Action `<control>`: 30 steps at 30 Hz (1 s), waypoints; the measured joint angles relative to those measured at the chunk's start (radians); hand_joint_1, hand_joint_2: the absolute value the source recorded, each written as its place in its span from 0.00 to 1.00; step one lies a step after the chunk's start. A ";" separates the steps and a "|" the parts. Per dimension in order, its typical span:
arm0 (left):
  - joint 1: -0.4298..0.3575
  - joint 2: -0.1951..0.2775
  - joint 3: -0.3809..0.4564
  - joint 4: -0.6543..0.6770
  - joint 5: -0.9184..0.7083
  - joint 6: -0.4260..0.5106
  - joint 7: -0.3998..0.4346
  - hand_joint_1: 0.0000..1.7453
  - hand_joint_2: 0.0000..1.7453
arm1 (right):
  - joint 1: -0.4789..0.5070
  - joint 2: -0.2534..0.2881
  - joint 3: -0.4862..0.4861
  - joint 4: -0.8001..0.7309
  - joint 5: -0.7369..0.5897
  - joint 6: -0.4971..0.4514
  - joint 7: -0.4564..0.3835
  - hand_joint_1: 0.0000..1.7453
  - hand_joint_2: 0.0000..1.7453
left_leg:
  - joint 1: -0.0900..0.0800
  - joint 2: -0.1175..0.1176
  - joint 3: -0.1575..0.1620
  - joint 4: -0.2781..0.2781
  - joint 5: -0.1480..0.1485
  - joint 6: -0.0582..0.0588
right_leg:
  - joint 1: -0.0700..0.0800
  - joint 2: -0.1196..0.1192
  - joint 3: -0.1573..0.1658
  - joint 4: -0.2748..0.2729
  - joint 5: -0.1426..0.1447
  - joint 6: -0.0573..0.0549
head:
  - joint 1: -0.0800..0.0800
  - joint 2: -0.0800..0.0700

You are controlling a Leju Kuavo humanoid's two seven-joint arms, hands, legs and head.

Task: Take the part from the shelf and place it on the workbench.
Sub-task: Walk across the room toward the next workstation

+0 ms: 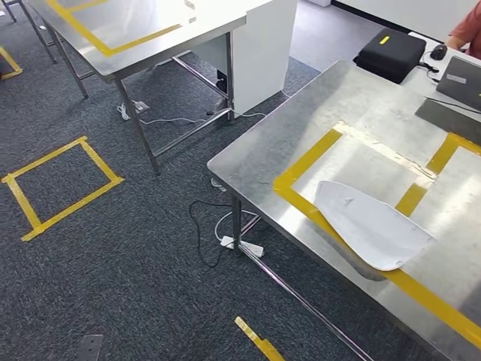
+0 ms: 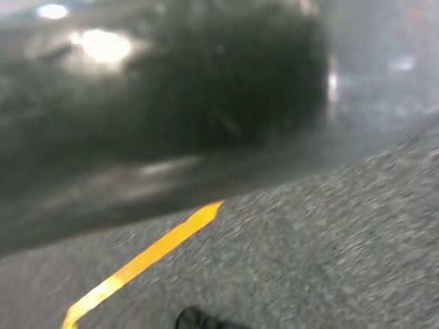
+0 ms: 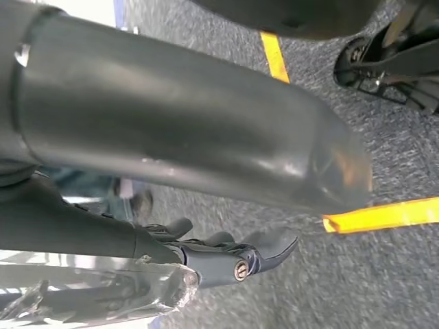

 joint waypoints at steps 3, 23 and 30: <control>0.001 -0.025 0.005 0.007 -0.006 -0.012 0.071 0.00 0.00 | 0.002 -0.003 0.011 0.000 -0.014 -0.007 -0.009 0.00 0.00 | -0.001 -0.031 0.006 0.001 -0.002 -0.003 | -0.001 0.018 0.052 -0.145 0.105 -0.007 | 0.000 0.000; 0.010 -0.097 -0.034 0.021 -0.135 0.006 0.162 0.00 0.00 | -0.005 0.003 -0.062 0.000 -0.138 -0.017 0.029 0.00 0.00 | -0.017 0.056 0.008 0.009 -0.015 -0.017 | 0.010 -0.073 0.145 -0.293 0.136 -0.028 | -0.008 0.000; 0.012 -0.111 -0.061 0.023 -0.178 -0.016 0.161 0.00 0.00 | -0.005 0.003 -0.076 0.000 -0.155 -0.023 0.014 0.00 0.00 | -0.008 0.009 0.016 -0.009 -0.004 0.006 | 0.002 -0.001 0.009 -0.020 0.008 -0.005 | 0.003 0.000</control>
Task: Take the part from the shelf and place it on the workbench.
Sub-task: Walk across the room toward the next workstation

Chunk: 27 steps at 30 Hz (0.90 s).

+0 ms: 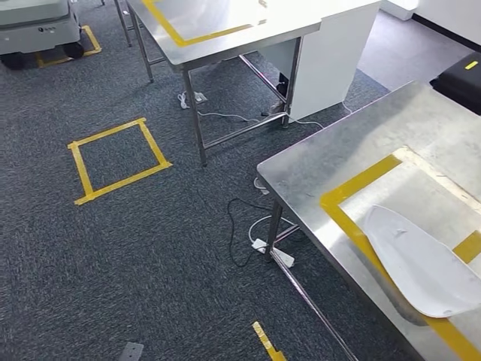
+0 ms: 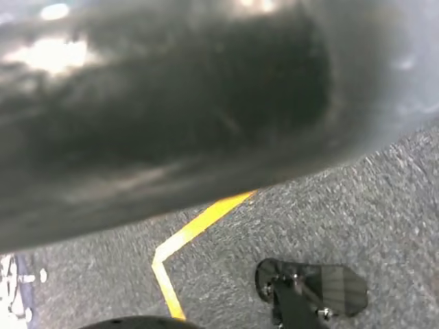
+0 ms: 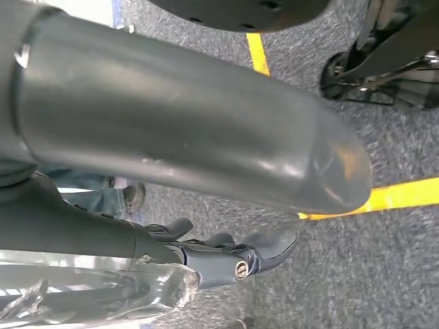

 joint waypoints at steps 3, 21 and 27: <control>0.001 -0.005 -0.016 0.002 -0.020 -0.002 0.003 0.00 0.00 | 0.002 -0.002 -0.008 0.000 -0.005 -0.004 0.000 0.00 0.00 | 0.001 -0.026 0.005 0.002 -0.003 -0.002 | -0.004 0.007 0.032 -0.097 0.087 0.002 | 0.000 0.000; -0.001 -0.009 -0.045 0.004 -0.041 -0.011 0.015 0.00 0.00 | -0.002 -0.006 -0.025 0.000 -0.010 -0.006 -0.003 0.00 0.00 | -0.004 0.051 -0.008 0.044 -0.014 -0.030 | 0.007 -0.055 0.131 -0.271 0.135 -0.036 | -0.010 0.000; 0.001 -0.013 -0.047 0.004 -0.048 -0.011 0.022 0.00 0.00 | -0.004 -0.006 -0.028 0.000 -0.011 -0.007 -0.004 0.00 0.00 | -0.003 0.030 0.006 0.000 -0.006 -0.005 | 0.004 -0.034 0.101 -0.205 0.084 -0.007 | -0.006 0.000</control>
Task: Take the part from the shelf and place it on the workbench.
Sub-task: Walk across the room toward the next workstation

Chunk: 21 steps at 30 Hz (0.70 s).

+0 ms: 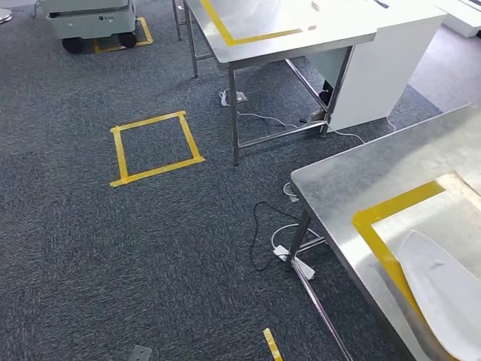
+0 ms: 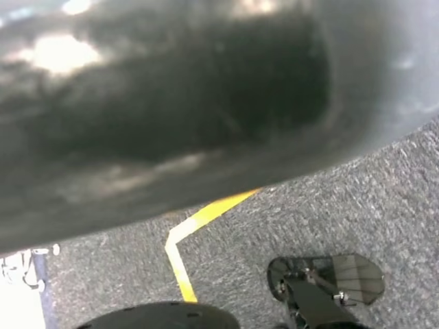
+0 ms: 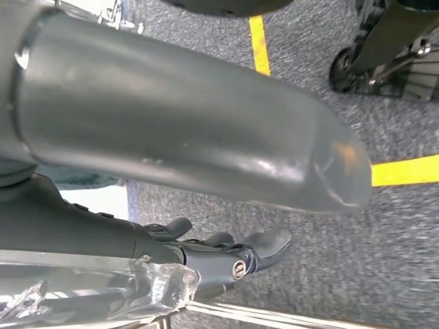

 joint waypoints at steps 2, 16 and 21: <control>-0.002 -0.002 0.000 0.000 0.000 -0.001 0.000 0.00 0.00 | 0.002 0.000 0.000 0.000 -0.001 0.000 0.000 0.00 0.00 | 0.000 -0.013 -0.001 0.000 0.000 0.005 | -0.002 0.030 -0.069 0.139 -0.064 0.006 | 0.003 0.000; -0.004 -0.004 -0.001 0.000 -0.011 -0.002 0.003 0.00 0.00 | 0.003 -0.003 -0.007 0.000 -0.006 -0.002 -0.002 0.00 0.00 | 0.003 -0.040 -0.057 0.126 -0.075 -0.041 | -0.013 0.050 0.015 -0.061 0.063 -0.031 | -0.002 0.000; -0.001 -0.004 -0.001 0.000 -0.011 -0.002 0.003 0.00 0.00 | 0.003 -0.003 -0.008 0.000 -0.006 -0.003 -0.002 0.00 0.00 | 0.008 -0.025 -0.128 0.269 -0.098 -0.043 | -0.005 0.011 0.019 -0.061 0.058 -0.037 | -0.004 0.000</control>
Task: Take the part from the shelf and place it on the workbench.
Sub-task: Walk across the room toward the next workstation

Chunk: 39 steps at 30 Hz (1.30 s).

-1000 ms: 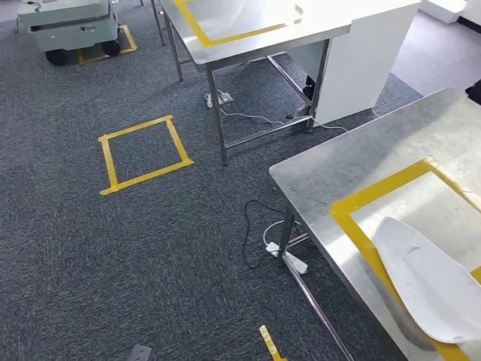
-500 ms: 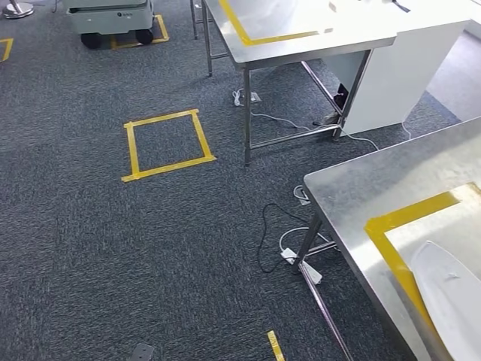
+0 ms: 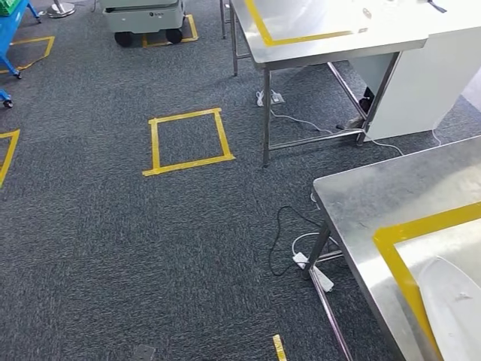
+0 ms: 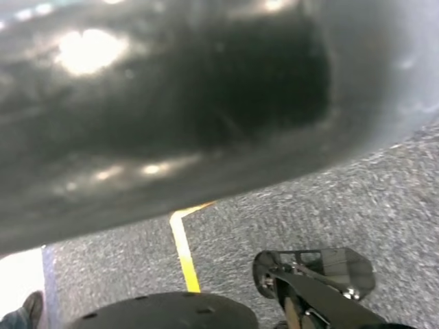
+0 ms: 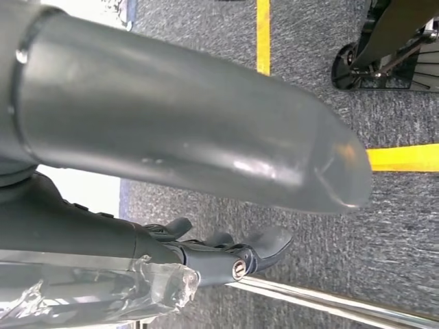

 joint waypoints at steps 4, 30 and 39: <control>-0.004 0.000 0.000 0.000 -0.002 0.000 0.000 0.00 0.00 | -0.002 0.000 0.000 0.000 0.000 0.000 0.000 0.00 0.00 | -0.012 0.043 0.119 -0.235 0.092 0.019 | 0.007 -0.020 0.007 0.002 -0.008 0.012 | 0.001 0.000; 0.004 0.001 0.002 0.002 -0.009 0.007 0.041 0.00 0.00 | 0.004 0.001 0.000 0.000 0.022 0.010 0.016 0.00 0.00 | 0.000 -0.004 -0.021 0.032 -0.022 -0.007 | 0.001 0.008 -0.003 -0.001 0.004 -0.002 | -0.001 0.000; 0.004 0.004 0.000 0.002 -0.025 0.000 0.011 0.00 0.00 | -0.001 0.005 0.001 0.000 0.029 0.008 0.021 0.00 0.00 | -0.013 0.028 0.123 -0.263 0.100 0.035 | 0.006 -0.018 0.003 0.014 -0.024 0.032 | 0.001 0.000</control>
